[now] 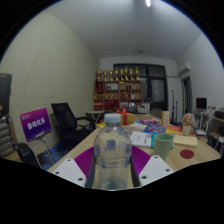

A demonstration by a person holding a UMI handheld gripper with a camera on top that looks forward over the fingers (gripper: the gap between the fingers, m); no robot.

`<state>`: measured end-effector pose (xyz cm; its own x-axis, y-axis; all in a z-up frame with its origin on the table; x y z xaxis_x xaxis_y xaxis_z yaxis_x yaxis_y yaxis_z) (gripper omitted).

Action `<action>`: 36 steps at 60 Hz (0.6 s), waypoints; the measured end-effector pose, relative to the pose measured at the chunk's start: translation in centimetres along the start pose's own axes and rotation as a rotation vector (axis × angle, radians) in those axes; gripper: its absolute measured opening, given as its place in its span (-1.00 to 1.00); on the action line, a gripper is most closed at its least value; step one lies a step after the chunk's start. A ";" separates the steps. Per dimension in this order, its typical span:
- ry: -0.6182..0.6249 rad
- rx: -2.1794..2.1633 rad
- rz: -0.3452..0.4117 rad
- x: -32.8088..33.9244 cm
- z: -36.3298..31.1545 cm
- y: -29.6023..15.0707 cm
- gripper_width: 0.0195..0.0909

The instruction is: Pour water

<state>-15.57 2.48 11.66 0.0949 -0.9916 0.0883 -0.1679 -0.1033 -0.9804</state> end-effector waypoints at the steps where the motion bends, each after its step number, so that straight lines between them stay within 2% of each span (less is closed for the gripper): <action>1: -0.001 0.007 0.003 0.5 -0.2 0.0 -0.06; 3: -0.003 0.018 0.009 0.5 -0.2 0.2 -0.09; 4: -0.005 0.022 0.014 0.4 -0.3 0.2 -0.19; 8: -0.029 0.033 0.021 0.6 -0.5 0.3 -0.28; 18: -0.125 0.050 -0.009 -0.1 -2.2 -0.5 -0.28; 25: -0.211 -0.145 0.055 -0.5 -3.0 -7.1 -0.28; 30: -0.302 -0.439 0.105 -1.9 -0.7 -12.0 -0.28; 36: -0.377 -0.896 0.065 -1.9 1.2 -15.2 -0.28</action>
<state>-12.02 6.05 26.14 0.3403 -0.9236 -0.1765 -0.8536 -0.2247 -0.4699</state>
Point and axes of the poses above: the point between the fingertips, and its own axes, seen from behind it with the camera up: z to the right, y down, x backward, against the way the camera looks, the point moved 3 cm from there along x, backward, against the way the camera looks, and after that the axes turned 10 degrees about -x, right-handed, at the moved point
